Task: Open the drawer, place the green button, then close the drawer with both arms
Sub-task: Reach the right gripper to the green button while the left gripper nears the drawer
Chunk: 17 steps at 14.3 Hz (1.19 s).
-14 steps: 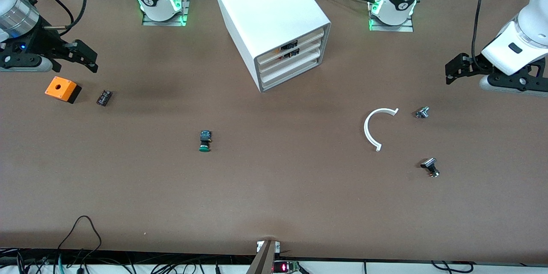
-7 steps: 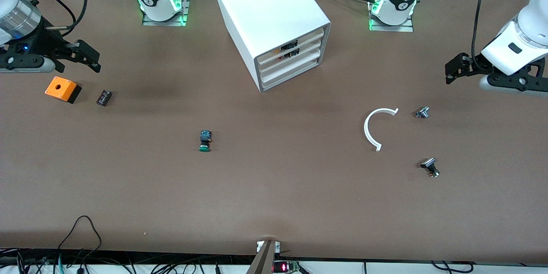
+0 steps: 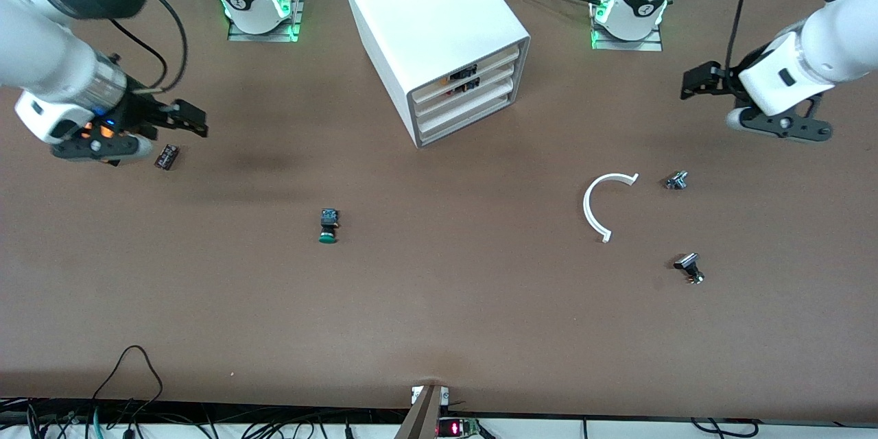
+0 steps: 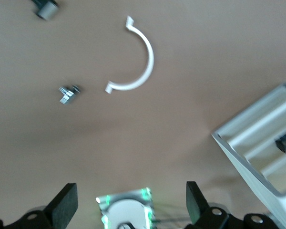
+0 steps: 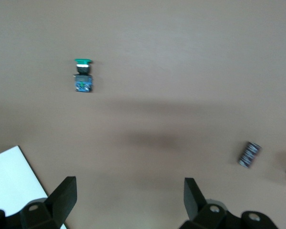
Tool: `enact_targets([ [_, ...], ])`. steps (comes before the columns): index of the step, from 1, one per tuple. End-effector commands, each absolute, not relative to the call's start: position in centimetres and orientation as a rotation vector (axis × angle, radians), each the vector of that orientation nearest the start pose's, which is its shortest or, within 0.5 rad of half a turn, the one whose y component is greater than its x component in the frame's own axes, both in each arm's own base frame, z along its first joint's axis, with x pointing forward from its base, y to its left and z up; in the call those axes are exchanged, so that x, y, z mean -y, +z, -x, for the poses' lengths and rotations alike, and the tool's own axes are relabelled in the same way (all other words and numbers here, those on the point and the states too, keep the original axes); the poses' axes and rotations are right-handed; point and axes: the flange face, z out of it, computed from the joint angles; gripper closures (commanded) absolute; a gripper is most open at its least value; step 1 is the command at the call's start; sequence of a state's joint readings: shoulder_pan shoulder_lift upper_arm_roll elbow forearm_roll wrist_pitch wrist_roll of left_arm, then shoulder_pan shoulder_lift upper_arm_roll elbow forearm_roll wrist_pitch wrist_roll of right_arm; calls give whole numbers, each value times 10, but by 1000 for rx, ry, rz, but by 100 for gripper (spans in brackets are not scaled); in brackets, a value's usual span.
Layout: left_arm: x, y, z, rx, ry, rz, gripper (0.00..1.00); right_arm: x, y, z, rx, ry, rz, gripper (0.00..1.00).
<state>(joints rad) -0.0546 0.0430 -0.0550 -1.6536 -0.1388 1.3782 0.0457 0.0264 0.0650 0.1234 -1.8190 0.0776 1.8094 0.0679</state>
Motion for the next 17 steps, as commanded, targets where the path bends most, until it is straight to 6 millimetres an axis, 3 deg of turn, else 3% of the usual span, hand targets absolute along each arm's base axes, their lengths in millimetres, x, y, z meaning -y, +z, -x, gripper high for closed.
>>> enact_targets([
  [1,103,516,-540,-371,714,3275,0,-120,453,-582,136,116,3037,1],
  [4,124,480,-550,-412,879,3441,0,-165,413,-590,64,108,3038,1],
  [6,139,454,-559,-566,893,3521,0,-190,383,-594,100,73,3031,1],
  [8,145,418,-563,-745,867,3643,0,-203,351,-600,116,46,3025,1],
  [10,149,374,-554,-830,780,3782,0,-219,321,-599,147,9,3020,1],
  [14,161,286,-517,-841,532,4045,1,-222,258,-598,136,-49,3009,1],
  [17,177,234,-492,-876,552,4148,5,-231,227,-598,141,-82,2999,1],
])
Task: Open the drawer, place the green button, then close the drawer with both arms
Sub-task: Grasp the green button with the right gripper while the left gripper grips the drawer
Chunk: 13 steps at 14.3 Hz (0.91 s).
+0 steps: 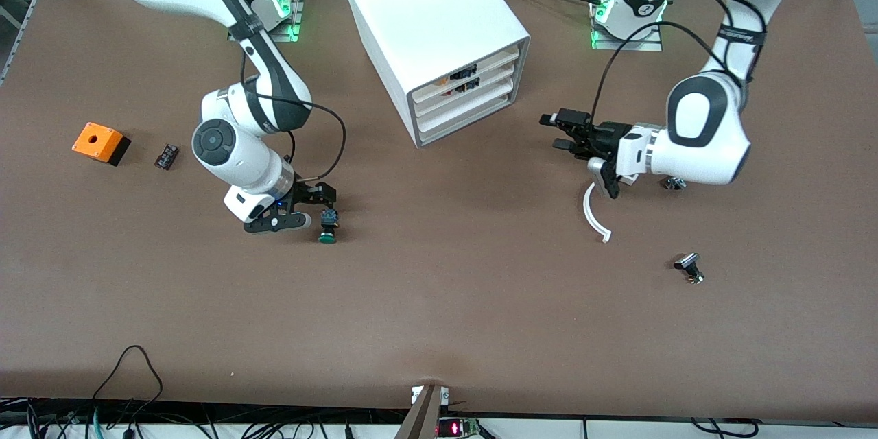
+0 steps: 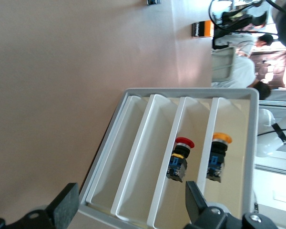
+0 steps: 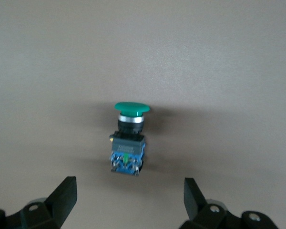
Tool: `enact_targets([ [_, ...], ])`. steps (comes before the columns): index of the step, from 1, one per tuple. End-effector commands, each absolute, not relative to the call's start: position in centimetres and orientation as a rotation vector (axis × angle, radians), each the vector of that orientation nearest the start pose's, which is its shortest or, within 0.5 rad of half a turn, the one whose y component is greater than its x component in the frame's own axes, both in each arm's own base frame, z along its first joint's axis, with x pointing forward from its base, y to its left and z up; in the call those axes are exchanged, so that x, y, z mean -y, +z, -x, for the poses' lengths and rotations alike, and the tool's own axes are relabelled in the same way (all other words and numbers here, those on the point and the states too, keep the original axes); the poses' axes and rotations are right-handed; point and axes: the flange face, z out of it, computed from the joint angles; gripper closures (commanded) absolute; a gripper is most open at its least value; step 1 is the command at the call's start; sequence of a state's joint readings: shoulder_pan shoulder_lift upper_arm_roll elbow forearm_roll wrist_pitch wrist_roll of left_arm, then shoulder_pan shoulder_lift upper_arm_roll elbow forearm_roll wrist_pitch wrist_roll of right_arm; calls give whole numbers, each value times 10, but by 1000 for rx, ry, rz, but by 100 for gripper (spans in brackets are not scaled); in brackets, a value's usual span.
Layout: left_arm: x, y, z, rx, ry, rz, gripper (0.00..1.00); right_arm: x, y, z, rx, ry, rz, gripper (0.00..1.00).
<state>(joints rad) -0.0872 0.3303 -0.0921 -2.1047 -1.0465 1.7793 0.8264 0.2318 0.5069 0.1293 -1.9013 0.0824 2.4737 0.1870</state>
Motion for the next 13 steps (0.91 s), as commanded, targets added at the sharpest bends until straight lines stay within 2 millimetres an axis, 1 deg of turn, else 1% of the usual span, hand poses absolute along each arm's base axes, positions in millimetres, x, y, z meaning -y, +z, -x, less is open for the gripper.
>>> enact_targets([
  [1,182,216,-482,411,-237,-1905,6,-234,214,-597,141,-89,2996,1],
  [2,187,199,-475,425,-210,-1862,10,-234,204,-598,136,-102,2993,1],
  [3,196,185,-467,433,-210,-1830,13,-237,197,-597,141,-110,2989,1],
  [5,210,165,-452,365,-223,-1785,14,-237,184,-598,125,-114,2988,2],
  [6,221,157,-445,375,-230,-1763,19,-237,182,-599,117,-127,2986,5],
  [7,227,147,-438,379,-240,-1747,24,-236,179,-599,113,-125,2987,12],
  [8,229,144,-437,369,-240,-1740,24,-236,178,-599,113,-127,2986,20],
  [9,230,139,-432,364,-252,-1736,24,-236,178,-599,113,-123,2987,33],
  [10,231,133,-429,356,-264,-1734,25,-236,180,-601,115,-129,2985,53],
  [11,233,130,-426,353,-271,-1728,26,-235,180,-602,107,-130,2983,77],
  [12,238,127,-420,357,-277,-1718,27,-236,183,-604,93,-136,2982,97],
  [13,240,123,-418,348,-273,-1708,28,-236,184,-605,68,-138,2981,100],
])
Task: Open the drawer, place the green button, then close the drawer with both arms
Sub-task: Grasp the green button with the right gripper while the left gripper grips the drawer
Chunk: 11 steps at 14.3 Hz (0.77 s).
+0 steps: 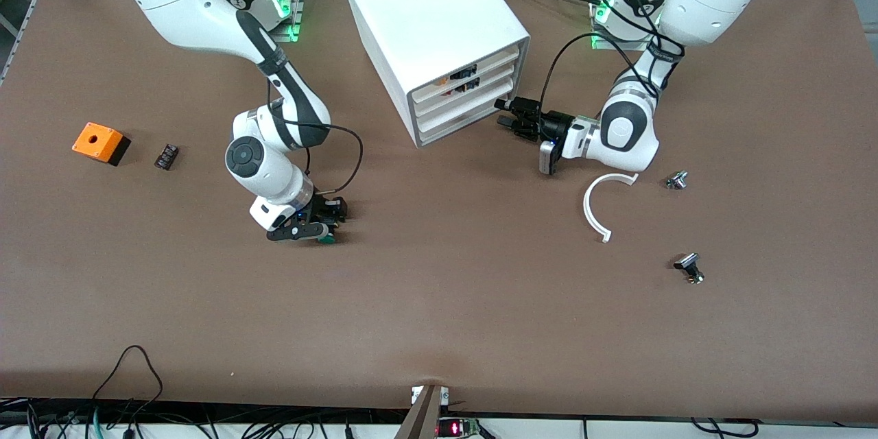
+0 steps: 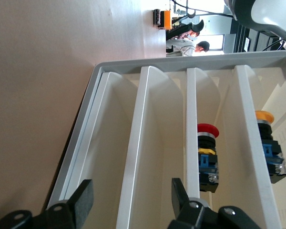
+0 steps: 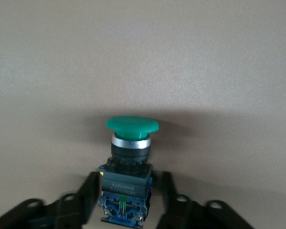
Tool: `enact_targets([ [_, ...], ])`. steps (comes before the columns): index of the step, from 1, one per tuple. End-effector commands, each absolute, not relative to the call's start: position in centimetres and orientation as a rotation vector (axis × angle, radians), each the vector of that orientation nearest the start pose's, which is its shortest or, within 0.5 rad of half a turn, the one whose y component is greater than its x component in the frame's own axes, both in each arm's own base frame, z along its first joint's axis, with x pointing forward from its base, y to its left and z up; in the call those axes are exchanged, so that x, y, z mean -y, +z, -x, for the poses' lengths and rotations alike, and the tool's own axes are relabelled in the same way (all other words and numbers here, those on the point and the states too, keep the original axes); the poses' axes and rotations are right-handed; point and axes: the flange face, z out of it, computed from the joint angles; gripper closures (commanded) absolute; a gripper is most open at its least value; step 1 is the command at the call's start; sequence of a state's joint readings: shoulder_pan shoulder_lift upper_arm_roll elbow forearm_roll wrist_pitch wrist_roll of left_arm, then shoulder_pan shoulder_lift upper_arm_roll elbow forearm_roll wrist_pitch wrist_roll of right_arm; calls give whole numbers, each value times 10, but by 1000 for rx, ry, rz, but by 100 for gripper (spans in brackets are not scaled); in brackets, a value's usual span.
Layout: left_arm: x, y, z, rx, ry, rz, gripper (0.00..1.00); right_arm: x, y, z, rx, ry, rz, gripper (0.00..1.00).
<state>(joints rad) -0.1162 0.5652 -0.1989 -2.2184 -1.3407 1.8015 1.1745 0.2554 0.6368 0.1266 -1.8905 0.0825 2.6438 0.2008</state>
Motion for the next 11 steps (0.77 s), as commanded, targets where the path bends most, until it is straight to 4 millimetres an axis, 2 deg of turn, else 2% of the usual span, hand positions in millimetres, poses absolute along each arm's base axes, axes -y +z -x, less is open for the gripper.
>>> enact_targets([
  [1,240,118,-415,341,-276,-1704,30,-237,188,-608,43,-144,2978,100],
  [5,257,111,-402,340,-312,-1674,35,-241,198,-613,-150,-127,2964,100],
  [8,266,108,-392,336,-333,-1660,38,-249,225,-627,-255,-5,2978,100],
  [10,270,108,-389,337,-341,-1654,57,-251,257,-632,-269,30,2984,100],
  [11,269,108,-389,337,-340,-1655,75,-251,272,-633,-281,32,2983,100],
])
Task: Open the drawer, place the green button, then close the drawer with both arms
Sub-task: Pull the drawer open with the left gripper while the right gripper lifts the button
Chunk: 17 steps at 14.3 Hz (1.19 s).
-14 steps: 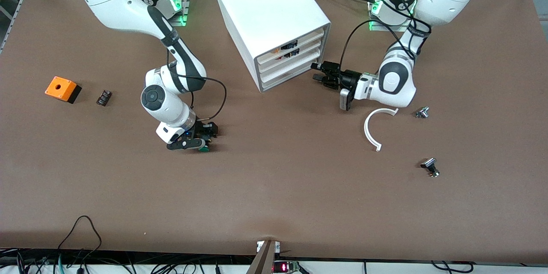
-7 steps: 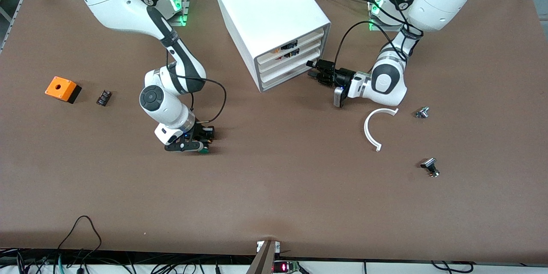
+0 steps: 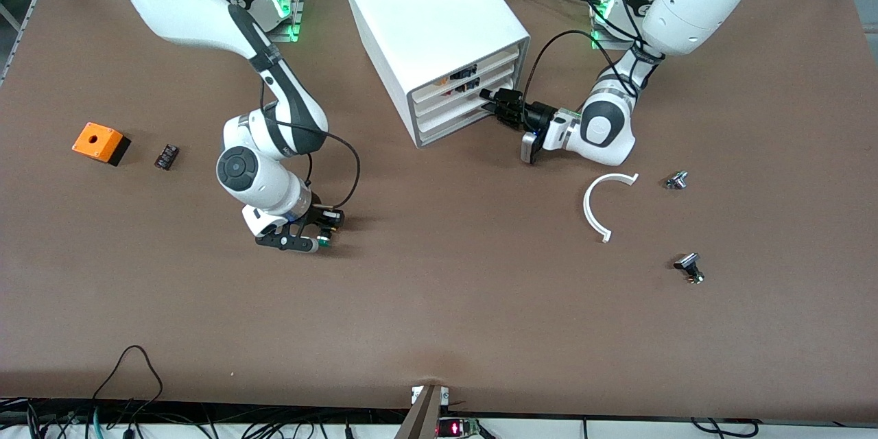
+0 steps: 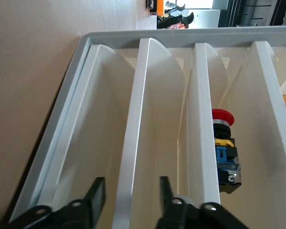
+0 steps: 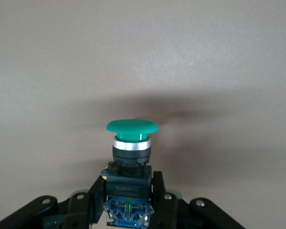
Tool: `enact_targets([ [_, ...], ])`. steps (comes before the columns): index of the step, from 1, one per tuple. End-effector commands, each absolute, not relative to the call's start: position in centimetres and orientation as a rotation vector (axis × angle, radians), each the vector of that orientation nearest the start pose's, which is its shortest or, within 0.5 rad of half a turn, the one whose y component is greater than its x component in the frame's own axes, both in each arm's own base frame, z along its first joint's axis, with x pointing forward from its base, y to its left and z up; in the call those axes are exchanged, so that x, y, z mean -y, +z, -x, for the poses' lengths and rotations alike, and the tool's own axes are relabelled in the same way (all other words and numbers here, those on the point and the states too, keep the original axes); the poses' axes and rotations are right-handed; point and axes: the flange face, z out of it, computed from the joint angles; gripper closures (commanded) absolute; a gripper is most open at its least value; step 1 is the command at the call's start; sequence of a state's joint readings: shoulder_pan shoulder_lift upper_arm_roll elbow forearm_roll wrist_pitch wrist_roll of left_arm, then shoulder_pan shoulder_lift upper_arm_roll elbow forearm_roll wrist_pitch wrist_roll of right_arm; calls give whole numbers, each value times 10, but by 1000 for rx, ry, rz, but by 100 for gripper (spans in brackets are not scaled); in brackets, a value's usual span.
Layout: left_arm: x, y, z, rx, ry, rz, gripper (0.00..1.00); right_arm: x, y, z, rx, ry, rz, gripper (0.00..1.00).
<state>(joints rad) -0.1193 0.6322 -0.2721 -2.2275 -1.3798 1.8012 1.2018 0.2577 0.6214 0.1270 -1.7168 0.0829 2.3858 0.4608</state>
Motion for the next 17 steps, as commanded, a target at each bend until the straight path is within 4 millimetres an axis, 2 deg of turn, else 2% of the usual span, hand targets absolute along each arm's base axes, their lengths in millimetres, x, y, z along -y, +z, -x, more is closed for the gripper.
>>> enact_targets([
  [1,269,108,-389,337,-340,-1655,92,-251,288,-632,-302,34,2981,100],
  [2,269,108,-389,333,-342,-1656,100,-250,306,-630,-299,40,2987,100],
  [5,260,110,-400,317,-322,-1659,100,-254,361,-638,-400,120,2990,100],
  [7,250,112,-410,299,-305,-1667,100,-266,400,-641,-484,149,2982,100],
  [8,244,113,-419,293,-291,-1674,100,-270,411,-642,-534,153,2976,100],
  [11,223,113,-440,300,-280,-1714,100,-289,423,-635,-658,170,2962,100],
  [14,193,108,-465,286,-264,-1771,100,-316,442,-632,-816,162,2917,100],
  [15,182,103,-475,292,-255,-1791,100,-329,448,-629,-872,158,2899,100],
  [17,173,102,-492,305,-241,-1809,100,-368,457,-617,-960,141,2864,100],
])
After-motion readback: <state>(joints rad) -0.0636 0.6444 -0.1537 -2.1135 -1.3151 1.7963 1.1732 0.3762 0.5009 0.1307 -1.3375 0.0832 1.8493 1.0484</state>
